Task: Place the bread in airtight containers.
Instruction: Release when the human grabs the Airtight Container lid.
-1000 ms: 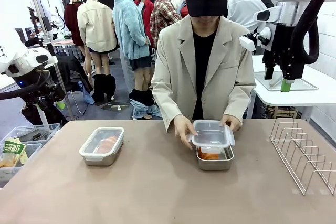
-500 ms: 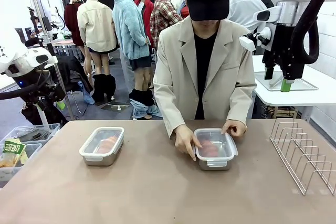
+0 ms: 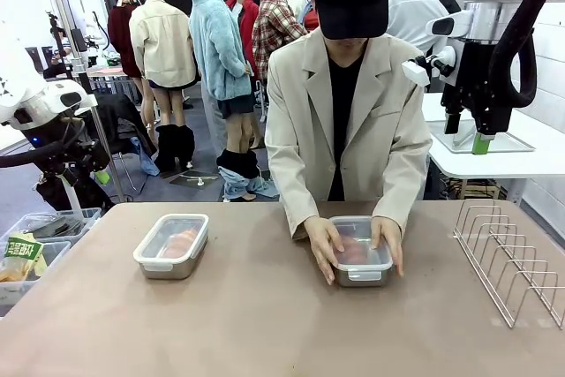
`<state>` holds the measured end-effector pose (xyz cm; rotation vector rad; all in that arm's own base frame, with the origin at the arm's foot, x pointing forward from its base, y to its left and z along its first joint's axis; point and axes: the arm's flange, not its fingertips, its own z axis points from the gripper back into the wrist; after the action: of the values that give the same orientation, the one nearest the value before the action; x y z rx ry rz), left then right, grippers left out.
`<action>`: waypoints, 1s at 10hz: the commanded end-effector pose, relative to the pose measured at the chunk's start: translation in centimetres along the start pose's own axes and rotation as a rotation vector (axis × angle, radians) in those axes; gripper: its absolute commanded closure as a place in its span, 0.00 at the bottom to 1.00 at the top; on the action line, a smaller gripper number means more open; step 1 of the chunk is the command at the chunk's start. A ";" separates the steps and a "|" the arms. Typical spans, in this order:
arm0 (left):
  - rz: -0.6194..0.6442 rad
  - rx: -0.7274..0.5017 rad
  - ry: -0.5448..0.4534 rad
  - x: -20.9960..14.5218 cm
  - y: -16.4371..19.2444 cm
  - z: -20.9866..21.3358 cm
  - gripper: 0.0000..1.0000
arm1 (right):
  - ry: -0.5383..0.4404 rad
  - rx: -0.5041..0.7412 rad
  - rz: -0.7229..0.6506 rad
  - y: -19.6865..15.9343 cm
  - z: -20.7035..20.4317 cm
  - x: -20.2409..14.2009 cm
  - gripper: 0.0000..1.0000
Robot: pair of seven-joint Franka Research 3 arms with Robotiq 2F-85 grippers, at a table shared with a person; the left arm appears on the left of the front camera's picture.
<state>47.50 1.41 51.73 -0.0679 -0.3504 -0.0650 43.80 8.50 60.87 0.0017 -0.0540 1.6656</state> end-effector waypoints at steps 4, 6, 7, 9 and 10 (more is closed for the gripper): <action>0.007 0.021 0.003 0.0 0.1 0.2 0.23 | -0.001 0.001 0.000 -0.2 0.0 0.0 0.00; 0.007 0.021 0.003 0.0 0.1 0.2 0.23 | -0.001 0.001 0.000 -0.2 0.0 0.0 0.00; 0.007 0.021 0.003 0.0 0.1 0.2 0.23 | -0.001 0.001 0.000 -0.2 0.0 0.0 0.00; 0.007 0.021 0.003 0.0 0.1 0.2 0.23 | -0.001 0.001 0.000 -0.2 0.0 0.0 0.00; 0.007 0.021 0.003 0.0 0.1 0.2 0.23 | -0.001 0.001 0.000 -0.2 0.0 0.0 0.00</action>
<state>47.50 1.41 51.73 -0.0679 -0.3504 -0.0650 43.80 8.50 60.87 0.0017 -0.0540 1.6656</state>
